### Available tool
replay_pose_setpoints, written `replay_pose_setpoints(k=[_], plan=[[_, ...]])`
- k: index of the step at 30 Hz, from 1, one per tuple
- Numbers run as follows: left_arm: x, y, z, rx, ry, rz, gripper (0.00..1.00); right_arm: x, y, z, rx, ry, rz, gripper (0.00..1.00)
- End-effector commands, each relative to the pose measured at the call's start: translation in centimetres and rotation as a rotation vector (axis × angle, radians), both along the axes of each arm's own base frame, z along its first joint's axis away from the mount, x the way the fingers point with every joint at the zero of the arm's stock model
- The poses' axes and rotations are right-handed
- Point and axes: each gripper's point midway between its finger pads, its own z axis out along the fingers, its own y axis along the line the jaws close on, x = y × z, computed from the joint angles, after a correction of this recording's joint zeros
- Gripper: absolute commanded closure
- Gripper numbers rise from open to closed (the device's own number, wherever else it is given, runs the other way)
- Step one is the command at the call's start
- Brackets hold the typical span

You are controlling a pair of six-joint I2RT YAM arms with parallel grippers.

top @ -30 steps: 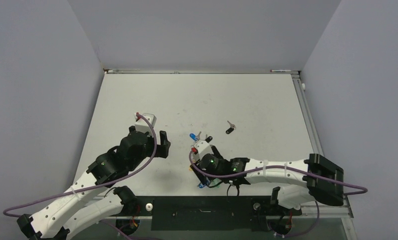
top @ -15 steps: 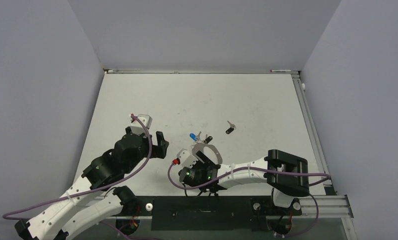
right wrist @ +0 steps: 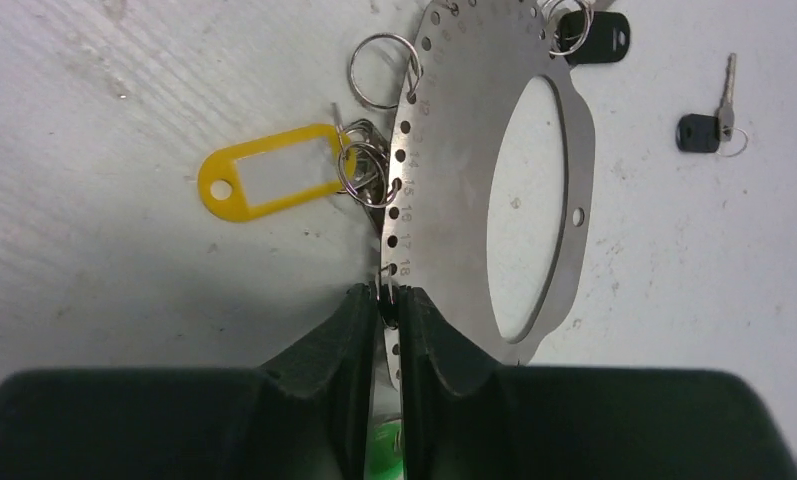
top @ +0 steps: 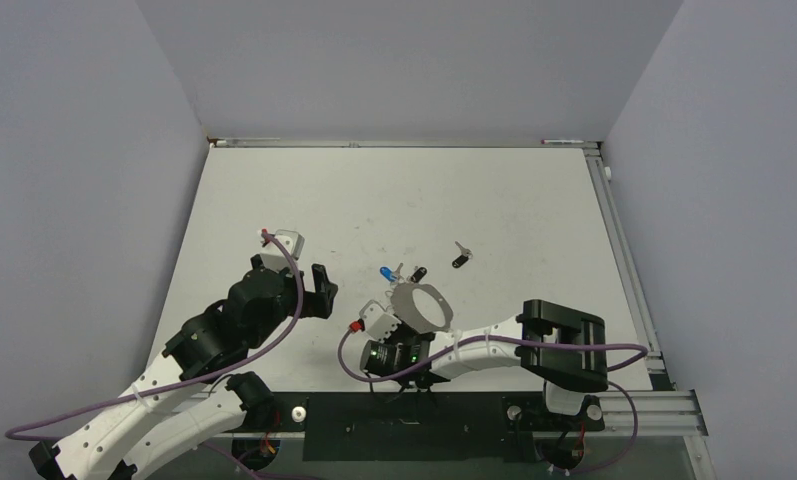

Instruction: Put the keys on the keyring

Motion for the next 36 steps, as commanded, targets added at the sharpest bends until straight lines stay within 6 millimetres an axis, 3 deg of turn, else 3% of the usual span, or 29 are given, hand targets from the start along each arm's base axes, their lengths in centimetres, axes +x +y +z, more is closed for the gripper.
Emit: replay_pose_setpoints(k=[1,9,13,16,18,21,23,31,34,36], plan=[[0.1,-0.1,0.4,-0.008,-0.014,-0.007,0.17,0.4,-0.4,1.2,0.043,-0.038,-0.018,0.94],[0.4,-0.4,0.6,-0.073,-0.004,0.020,0.18,1.3,-1.4,7.5,0.306,-0.052,0.008,0.95],[0.5,-2.8,0.7,-0.230,0.001,-0.015,0.18,2.0,-2.5,10.4,0.513,-0.014,0.023,0.95],[1.5,-6.1,0.8,-0.380,-0.030,-0.079,0.18,2.7,-4.2,11.0,0.611,0.015,0.017,0.95],[1.9,-8.1,-0.5,-0.436,-0.029,-0.129,0.18,3.1,-4.3,11.5,0.678,0.031,0.028,0.95],[3.1,-10.5,-0.4,-0.536,-0.095,-0.186,0.18,3.8,-4.7,11.8,0.710,0.033,0.016,0.95],[4.0,-11.1,-0.4,-0.584,-0.138,-0.192,0.18,4.0,-4.4,12.0,0.737,0.042,0.030,0.95],[6.4,-11.6,1.3,-1.042,-0.148,-0.236,0.21,3.7,-2.9,14.8,0.878,0.039,0.107,0.95],[6.3,-12.2,2.4,-1.187,-0.147,-0.311,0.27,3.6,-2.3,15.1,0.913,0.055,0.124,0.95],[6.9,-13.3,1.6,-1.228,-0.067,-0.332,0.31,3.7,-1.9,15.6,0.945,0.057,0.135,0.95]])
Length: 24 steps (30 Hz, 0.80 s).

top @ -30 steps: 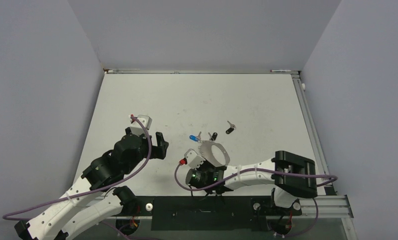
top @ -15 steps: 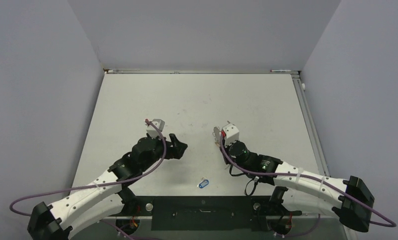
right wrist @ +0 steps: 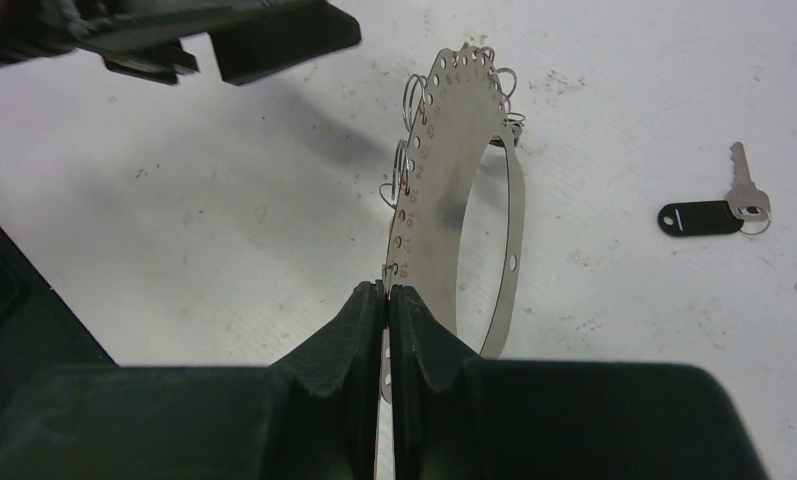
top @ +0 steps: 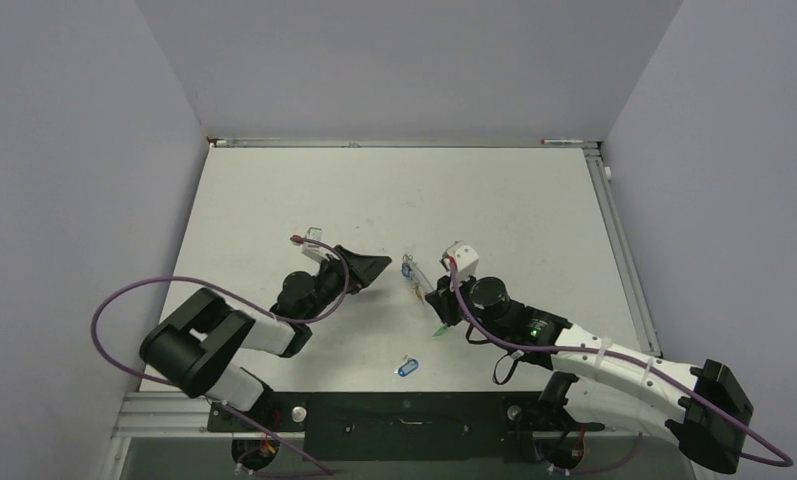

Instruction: Put the keys on the keyring

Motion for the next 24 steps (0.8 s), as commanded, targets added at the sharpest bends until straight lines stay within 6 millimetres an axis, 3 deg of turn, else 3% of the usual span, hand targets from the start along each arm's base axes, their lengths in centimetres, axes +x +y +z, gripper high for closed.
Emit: replay_pose_setpoints(k=[1,11,17,24], plan=[[-1.3,-1.9,7.6,-0.337,-0.148,-0.173,0.33,0.6,2.1,4.1,0.179,-0.063,0.036,0.95],[-2.5,-1.9,9.4,-0.338,-0.217,-0.198,0.39,1.5,3.8,6.6,0.288,-0.064,0.091,0.95],[-2.4,-1.8,9.1,-0.325,-0.225,-0.183,0.42,1.3,4.3,8.9,0.329,-0.084,0.115,0.95],[-2.8,-2.4,9.1,-0.326,-0.221,-0.214,0.45,1.3,4.2,10.2,0.346,-0.102,0.115,0.95]])
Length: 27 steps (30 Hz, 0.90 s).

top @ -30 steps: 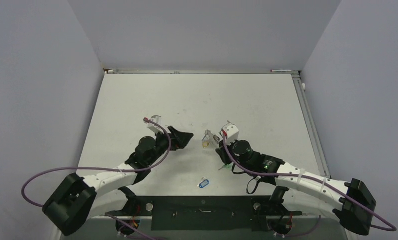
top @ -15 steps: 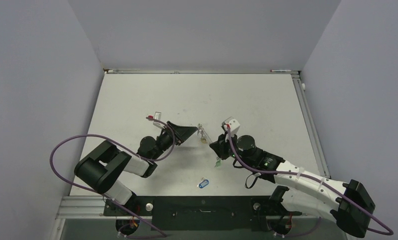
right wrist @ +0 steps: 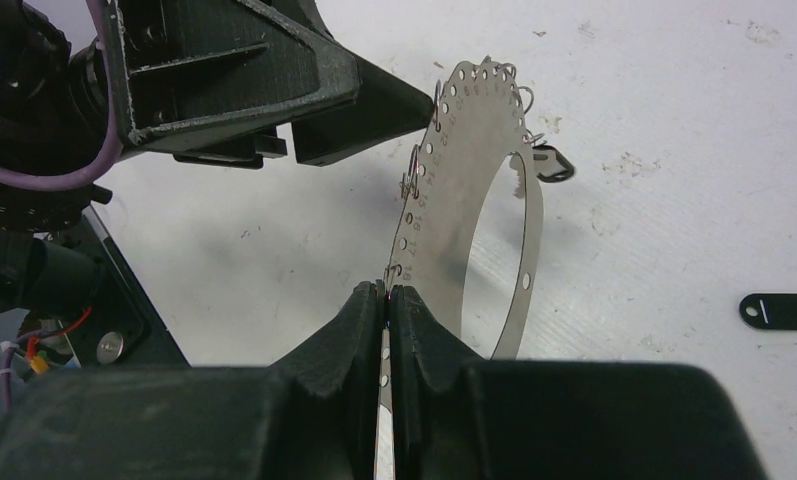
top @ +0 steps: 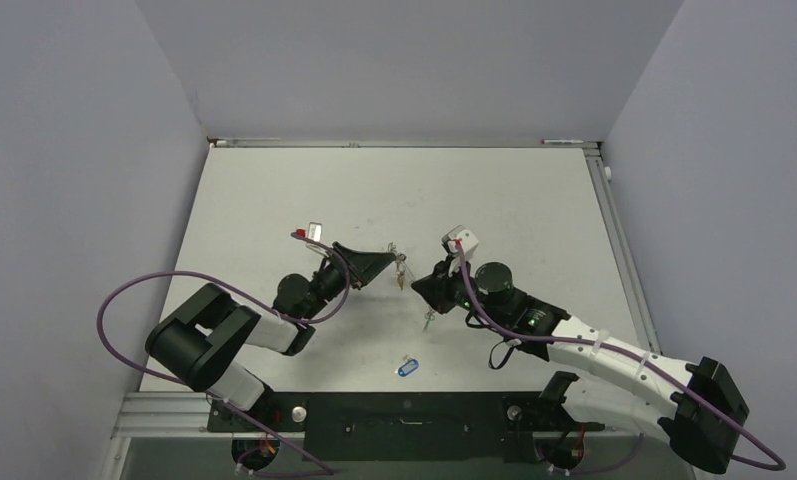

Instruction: Put the keys on the keyring

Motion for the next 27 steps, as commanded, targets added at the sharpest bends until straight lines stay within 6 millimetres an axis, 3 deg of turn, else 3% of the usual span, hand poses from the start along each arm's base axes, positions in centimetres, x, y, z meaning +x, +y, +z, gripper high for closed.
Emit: replay_pose_setpoints(k=[1,19,27], plan=[[-1.3,-0.2,4.8,-0.101,-0.167,-0.040,0.46,0.6,1.1,6.3,0.147,-0.116,0.014,0.95],[-1.6,-0.7,4.7,-0.097,-0.170,-0.056,0.47,0.2,1.0,7.8,0.174,-0.130,0.027,0.95],[-1.8,-0.3,5.4,-0.099,-0.198,-0.038,0.63,0.0,1.1,7.0,0.167,-0.114,0.034,0.95]])
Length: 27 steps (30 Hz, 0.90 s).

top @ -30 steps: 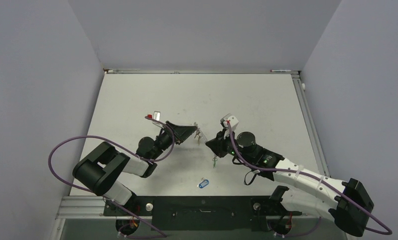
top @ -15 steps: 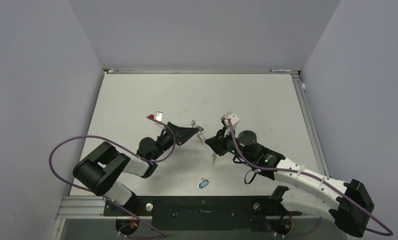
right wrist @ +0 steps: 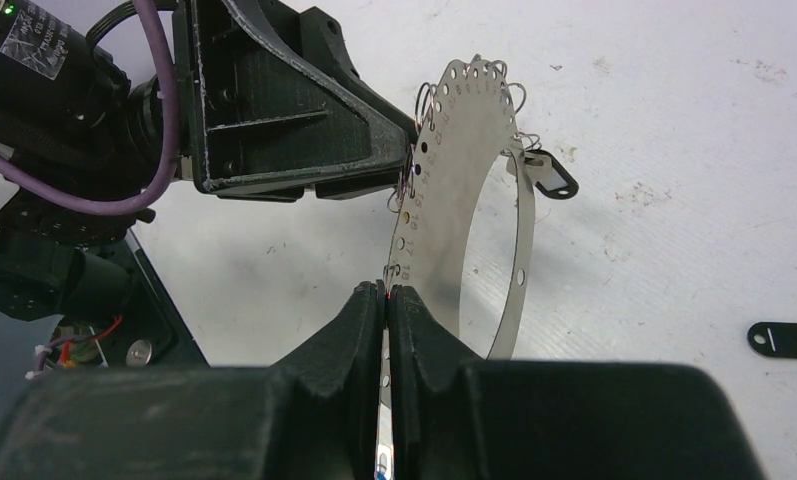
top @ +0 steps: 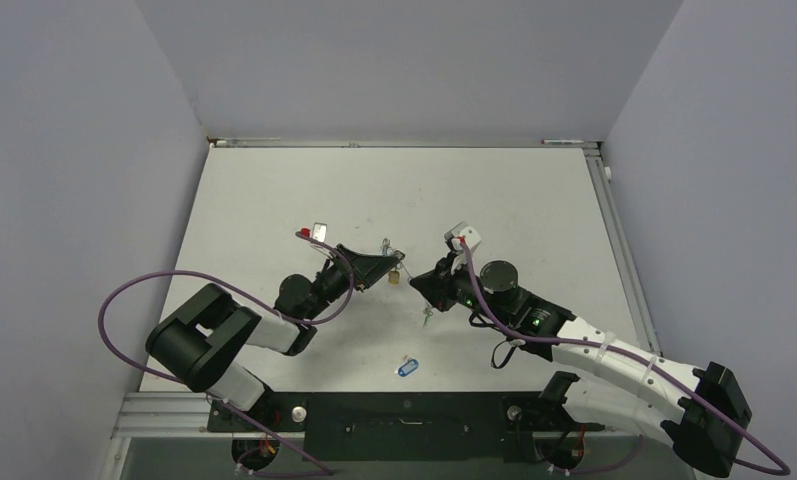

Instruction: Put the keys on the keyring

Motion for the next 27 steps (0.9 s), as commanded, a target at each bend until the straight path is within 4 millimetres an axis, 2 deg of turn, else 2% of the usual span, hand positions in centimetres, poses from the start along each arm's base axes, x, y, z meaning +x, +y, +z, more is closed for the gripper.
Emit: replay_pose_setpoints(k=[1,7,12,18,27], plan=[[-0.99,0.68,5.06,-0.104,-0.179,0.010,0.64,0.21,0.82,4.65,0.117,-0.082,0.015,0.95],[-1.24,1.00,5.43,-0.100,-0.199,0.021,0.74,0.36,0.56,4.27,0.106,-0.078,0.000,0.95],[-1.35,0.88,5.44,-0.090,-0.204,0.013,0.91,0.52,0.44,4.18,0.101,-0.076,-0.011,0.95],[-1.15,0.71,5.07,-0.063,-0.199,0.015,1.00,0.27,0.64,4.31,0.102,-0.079,0.005,0.95],[-1.65,0.58,4.69,0.028,-0.270,0.017,1.00,-0.15,0.73,3.81,0.071,-0.090,0.028,0.95]])
